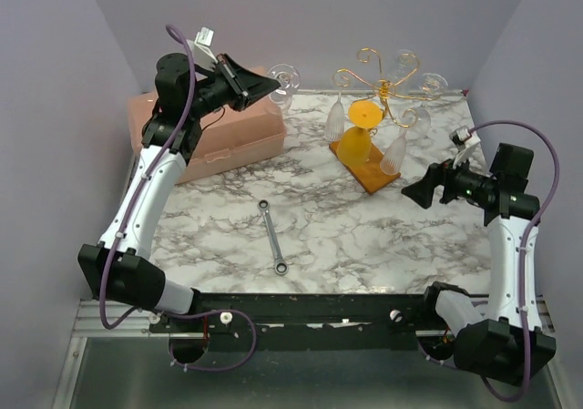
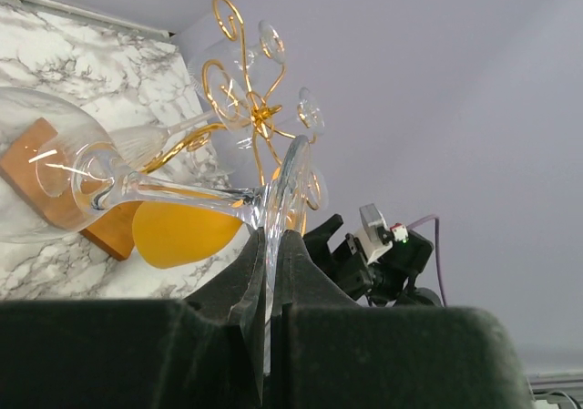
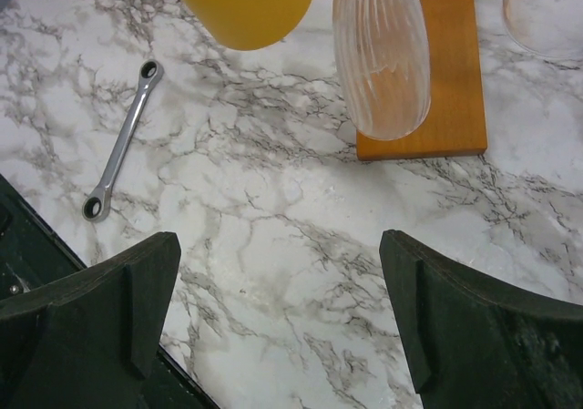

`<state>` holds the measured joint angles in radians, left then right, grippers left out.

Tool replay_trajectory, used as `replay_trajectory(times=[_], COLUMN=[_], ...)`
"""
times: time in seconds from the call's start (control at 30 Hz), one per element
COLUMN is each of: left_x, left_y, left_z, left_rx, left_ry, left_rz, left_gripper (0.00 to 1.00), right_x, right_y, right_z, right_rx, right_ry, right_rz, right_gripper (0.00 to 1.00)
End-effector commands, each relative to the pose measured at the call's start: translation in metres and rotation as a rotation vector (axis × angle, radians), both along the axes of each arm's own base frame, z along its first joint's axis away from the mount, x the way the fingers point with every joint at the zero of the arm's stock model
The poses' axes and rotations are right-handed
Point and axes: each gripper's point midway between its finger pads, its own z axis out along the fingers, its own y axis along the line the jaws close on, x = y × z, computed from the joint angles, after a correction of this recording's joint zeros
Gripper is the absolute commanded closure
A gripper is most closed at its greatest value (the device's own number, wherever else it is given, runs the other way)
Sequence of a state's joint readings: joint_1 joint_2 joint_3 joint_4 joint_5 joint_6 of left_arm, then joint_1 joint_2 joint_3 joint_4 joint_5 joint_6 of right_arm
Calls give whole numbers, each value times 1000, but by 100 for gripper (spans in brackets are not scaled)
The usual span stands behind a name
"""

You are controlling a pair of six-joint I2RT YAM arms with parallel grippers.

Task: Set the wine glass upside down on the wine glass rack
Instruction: Turn the wine glass upside down at the wine rack.

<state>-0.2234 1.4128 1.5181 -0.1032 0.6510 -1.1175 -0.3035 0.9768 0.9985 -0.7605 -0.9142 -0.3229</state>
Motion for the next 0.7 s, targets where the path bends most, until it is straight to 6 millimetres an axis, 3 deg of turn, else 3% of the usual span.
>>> replay_trajectory(times=[0.0,0.23,0.67], left_x=[9,36,82], left_y=[-3,-9,-40], left_z=[37,49,62], left_rx=[-25,-68,-140], left_ry=[-159,-178,-166], left_rz=[-22,-14,-37], left_gripper=[100,100,100], right_x=[-4,5,-4], right_y=[3,-3,2], right_z=[3,-26,-20], right_rx=[-18,1,8], right_ry=[-81,-72,-113], right_rz=[43,24,53], right_gripper=[0,0,0])
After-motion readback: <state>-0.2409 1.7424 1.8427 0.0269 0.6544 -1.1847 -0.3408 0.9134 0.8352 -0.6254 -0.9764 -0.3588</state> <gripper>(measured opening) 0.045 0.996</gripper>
